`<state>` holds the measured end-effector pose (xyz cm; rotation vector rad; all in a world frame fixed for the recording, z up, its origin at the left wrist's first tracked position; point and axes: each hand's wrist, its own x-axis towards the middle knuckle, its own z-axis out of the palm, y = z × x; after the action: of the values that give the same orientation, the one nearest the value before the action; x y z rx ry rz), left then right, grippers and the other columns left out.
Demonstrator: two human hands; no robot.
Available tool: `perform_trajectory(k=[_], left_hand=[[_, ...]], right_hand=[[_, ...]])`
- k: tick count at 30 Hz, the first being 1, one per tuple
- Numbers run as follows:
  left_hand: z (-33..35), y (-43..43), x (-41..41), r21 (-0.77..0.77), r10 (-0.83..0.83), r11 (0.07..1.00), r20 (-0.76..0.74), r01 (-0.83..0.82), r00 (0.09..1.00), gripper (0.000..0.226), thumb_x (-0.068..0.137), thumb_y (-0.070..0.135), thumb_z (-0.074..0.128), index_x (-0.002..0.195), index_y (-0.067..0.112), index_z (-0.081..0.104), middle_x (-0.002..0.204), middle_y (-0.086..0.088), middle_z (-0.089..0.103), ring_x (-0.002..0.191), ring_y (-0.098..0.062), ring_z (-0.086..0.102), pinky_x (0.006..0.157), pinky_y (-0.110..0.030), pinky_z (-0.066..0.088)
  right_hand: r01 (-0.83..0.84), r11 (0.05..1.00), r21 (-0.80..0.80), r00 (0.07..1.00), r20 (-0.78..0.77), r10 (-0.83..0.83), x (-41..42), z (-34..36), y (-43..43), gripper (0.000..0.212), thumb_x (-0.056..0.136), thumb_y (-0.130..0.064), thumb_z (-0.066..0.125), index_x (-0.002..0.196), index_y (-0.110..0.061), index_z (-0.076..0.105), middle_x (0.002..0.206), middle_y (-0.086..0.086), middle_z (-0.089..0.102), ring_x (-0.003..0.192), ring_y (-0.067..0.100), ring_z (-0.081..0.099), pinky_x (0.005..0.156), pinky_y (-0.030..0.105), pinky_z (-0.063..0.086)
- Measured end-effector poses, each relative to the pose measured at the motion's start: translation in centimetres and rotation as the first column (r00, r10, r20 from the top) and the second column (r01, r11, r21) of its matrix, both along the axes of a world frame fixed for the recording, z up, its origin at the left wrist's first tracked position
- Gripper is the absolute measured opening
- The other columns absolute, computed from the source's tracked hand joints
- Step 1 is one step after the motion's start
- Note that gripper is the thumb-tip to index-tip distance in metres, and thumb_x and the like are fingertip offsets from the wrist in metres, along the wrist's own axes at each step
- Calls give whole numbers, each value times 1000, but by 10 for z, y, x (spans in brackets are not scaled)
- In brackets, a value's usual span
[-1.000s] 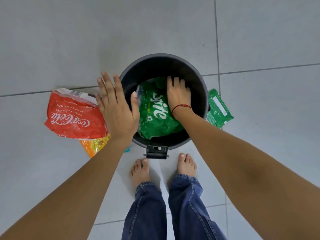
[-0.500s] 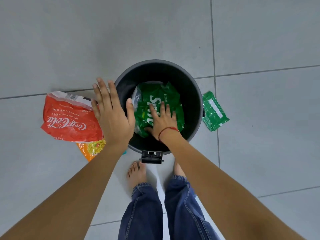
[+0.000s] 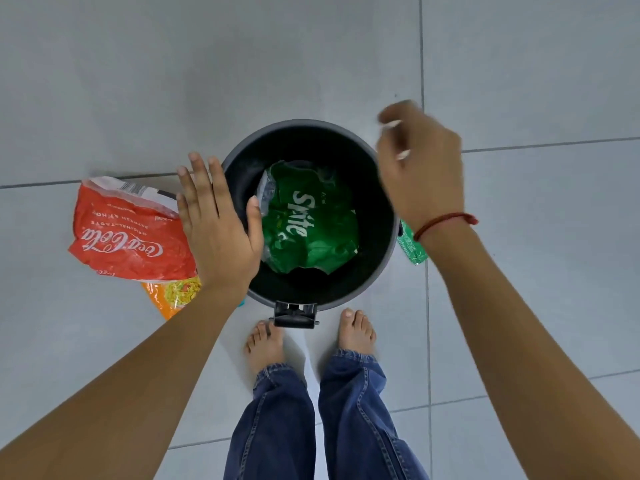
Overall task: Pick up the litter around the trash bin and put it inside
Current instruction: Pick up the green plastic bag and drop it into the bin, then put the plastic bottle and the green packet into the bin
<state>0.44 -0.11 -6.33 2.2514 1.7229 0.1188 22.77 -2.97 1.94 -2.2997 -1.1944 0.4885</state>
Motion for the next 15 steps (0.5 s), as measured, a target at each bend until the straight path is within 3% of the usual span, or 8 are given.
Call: perform_trajectory(k=[1, 2, 4, 5, 8, 10, 12, 15], left_hand=[[0, 0, 0, 2, 0, 1000, -4, 0, 1000, 65, 101, 41, 31, 153, 5, 14, 161, -20, 13, 149, -38, 10, 121, -47, 11], [1, 0, 0, 2, 1, 1000, -4, -1, 1000, 65, 101, 41, 31, 153, 5, 14, 161, -20, 13, 149, -38, 10, 121, -47, 11], [1, 0, 0, -1, 0, 1000, 1, 0, 1000, 66, 101, 42, 30, 153, 5, 13, 161, -20, 12, 149, -37, 9, 121, -46, 10], [0, 0, 0, 4, -1, 1000, 3, 1, 1000, 66, 101, 42, 30, 153, 5, 13, 161, -20, 12, 149, -37, 9, 121, -45, 10], [-2, 0, -1, 33, -6, 999, 1, 6, 1000, 66, 101, 43, 28, 152, 3, 15, 160, -21, 14, 149, -38, 11, 121, -45, 11], [-3, 0, 0, 43, -7, 999, 3, 7, 1000, 66, 102, 44, 27, 152, 4, 15, 160, -21, 14, 149, -38, 12, 121, -45, 11], [-4, 0, -1, 41, 2, 999, 8, -2, 1000, 66, 101, 45, 26, 152, 4, 14, 160, -20, 14, 149, -38, 11, 121, -45, 11], [-4, 0, -1, 36, 1, 999, 11, -1, 1000, 67, 101, 45, 25, 152, 4, 15, 160, -20, 14, 149, -37, 11, 121, -44, 11]], right_hand=[[76, 997, -35, 991, 115, -71, 16, -15, -3, 29, 89, -12, 43, 113, -13, 59, 96, 13, 66, 82, 30, 58, 63, 33, 41], [68, 977, -200, 979, 202, -27, 30, -36, -7, 36, 88, -7, 44, 123, -13, 54, 107, 16, 62, 92, 32, 55, 65, 34, 41], [-81, 827, -556, 966, 161, 204, 51, -84, -14, 54, 89, -4, 51, 140, -15, 37, 138, 20, 43, 122, 37, 43, 88, 44, 45], [-166, 751, -639, 958, 75, 275, 51, -109, -20, 57, 92, -10, 53, 144, -16, 32, 149, 19, 30, 134, 37, 32, 103, 48, 37], [-248, 690, -679, 964, -106, 242, 36, -154, -39, 55, 99, -24, 43, 148, -10, 22, 158, 15, 14, 146, 30, 13, 118, 45, 16], [-248, 607, -755, 967, -155, 202, -3, -169, -87, 51, 100, -18, 38, 147, -5, 23, 157, 14, 19, 144, 26, 21, 116, 40, 20], [-233, 592, -772, 948, -44, 316, -22, -179, -134, 47, 101, -19, 32, 146, -8, 21, 155, 10, 21, 141, 20, 25, 115, 37, 23], [-370, 485, -793, 891, -154, 427, -69, -197, -199, 42, 101, -17, 27, 140, -12, 12, 149, 12, 27, 135, 22, 32, 112, 37, 27]])
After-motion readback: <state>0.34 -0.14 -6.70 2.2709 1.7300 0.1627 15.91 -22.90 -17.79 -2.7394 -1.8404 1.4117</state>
